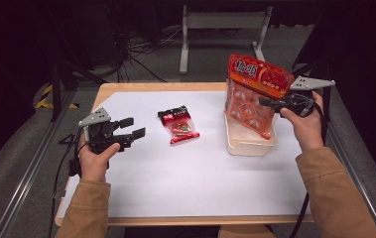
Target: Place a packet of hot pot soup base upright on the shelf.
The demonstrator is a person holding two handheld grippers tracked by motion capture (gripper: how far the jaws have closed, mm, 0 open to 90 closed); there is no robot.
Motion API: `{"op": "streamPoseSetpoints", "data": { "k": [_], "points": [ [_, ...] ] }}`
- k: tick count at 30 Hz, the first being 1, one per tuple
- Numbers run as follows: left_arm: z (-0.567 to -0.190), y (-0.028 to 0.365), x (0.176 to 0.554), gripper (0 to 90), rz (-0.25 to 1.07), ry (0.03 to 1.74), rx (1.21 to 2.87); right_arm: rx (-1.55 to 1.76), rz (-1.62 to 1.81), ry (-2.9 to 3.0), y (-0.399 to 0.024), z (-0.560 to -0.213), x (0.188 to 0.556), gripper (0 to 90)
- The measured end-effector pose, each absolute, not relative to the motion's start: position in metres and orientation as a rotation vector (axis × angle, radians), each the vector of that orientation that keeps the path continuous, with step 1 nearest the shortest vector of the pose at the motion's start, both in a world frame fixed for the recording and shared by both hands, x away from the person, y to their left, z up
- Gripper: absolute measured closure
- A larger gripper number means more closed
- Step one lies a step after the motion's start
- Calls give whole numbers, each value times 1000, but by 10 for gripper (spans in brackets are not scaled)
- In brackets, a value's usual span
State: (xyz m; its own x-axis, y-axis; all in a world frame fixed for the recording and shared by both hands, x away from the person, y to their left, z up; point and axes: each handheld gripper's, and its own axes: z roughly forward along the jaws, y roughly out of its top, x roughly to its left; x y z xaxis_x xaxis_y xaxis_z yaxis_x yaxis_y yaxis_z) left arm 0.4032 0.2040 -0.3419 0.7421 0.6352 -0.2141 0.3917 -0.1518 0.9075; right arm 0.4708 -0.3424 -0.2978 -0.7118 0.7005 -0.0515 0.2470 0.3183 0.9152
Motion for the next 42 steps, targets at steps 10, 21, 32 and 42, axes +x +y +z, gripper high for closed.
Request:
{"op": "streamPoseSetpoints", "data": {
  "k": [10,21,32,42],
  "points": [
    [-343,203,404,336,260,809,1777,882,1368,2151,-346,-310,470,701],
    [-343,203,404,335,258,812,1776,909,1292,2187,-338,-331,472,700],
    [-344,203,404,333,256,811,1777,923,1318,2176,-340,-344,471,700],
    [-345,202,405,328,247,819,1787,1039,1357,2129,-352,-357,471,685]
  ]
}}
